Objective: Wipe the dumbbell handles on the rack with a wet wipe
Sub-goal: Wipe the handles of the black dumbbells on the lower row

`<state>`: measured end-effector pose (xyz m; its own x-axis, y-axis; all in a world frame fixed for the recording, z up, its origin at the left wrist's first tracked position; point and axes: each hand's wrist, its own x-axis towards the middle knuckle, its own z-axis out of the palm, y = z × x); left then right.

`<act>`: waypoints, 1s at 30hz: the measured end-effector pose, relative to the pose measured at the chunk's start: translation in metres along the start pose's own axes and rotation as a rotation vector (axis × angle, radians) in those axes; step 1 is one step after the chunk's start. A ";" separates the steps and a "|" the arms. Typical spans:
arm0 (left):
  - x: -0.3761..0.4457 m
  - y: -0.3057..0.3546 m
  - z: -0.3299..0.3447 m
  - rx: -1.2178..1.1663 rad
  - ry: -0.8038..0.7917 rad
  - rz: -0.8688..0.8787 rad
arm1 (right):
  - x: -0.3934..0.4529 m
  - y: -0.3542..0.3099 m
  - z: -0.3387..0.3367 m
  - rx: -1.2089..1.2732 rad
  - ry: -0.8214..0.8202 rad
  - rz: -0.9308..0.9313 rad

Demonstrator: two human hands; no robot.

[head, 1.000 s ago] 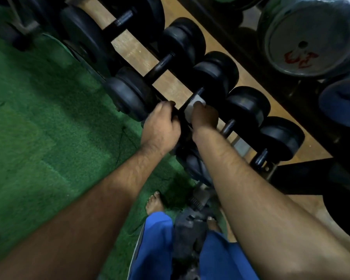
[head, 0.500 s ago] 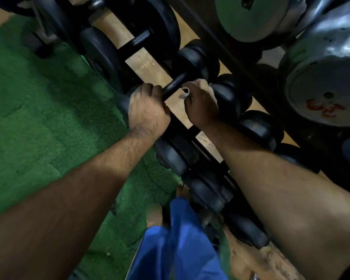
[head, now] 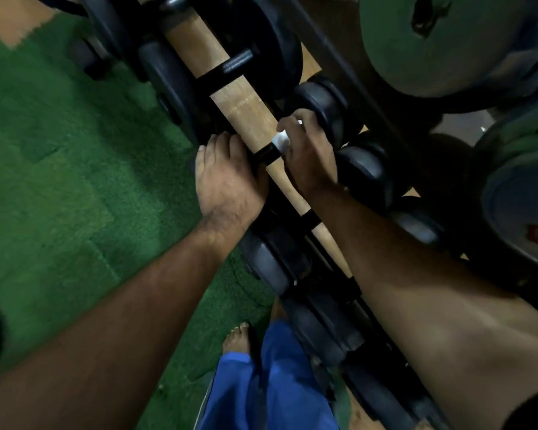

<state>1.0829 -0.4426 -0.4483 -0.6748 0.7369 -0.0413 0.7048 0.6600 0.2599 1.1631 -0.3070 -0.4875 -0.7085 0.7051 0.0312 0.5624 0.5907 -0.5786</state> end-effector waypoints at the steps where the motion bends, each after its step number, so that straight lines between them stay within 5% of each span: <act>1: -0.003 -0.002 0.000 0.011 0.008 -0.013 | 0.000 0.003 0.003 0.012 0.012 0.017; 4: -0.008 -0.005 0.001 0.026 0.036 0.017 | -0.005 0.006 0.005 -0.124 0.008 0.081; 9: -0.011 -0.004 0.003 0.072 0.055 0.024 | -0.018 0.016 0.018 -0.497 0.022 -0.069; 14: -0.011 -0.003 0.002 0.088 0.052 0.020 | -0.004 0.011 0.006 -0.206 -0.096 0.033; 21: -0.011 -0.002 0.002 0.090 0.064 0.007 | -0.015 0.021 0.005 -0.105 -0.181 -0.052; 26: -0.011 -0.003 0.005 0.092 0.081 0.014 | -0.007 0.008 0.020 -0.171 -0.004 0.071; 30: -0.010 -0.002 0.003 0.086 0.071 0.005 | -0.020 0.009 0.022 -0.038 -0.152 0.039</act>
<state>1.0889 -0.4505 -0.4510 -0.6830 0.7299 0.0287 0.7222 0.6688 0.1766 1.1731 -0.3240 -0.5109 -0.7406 0.6619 -0.1160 0.6044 0.5807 -0.5454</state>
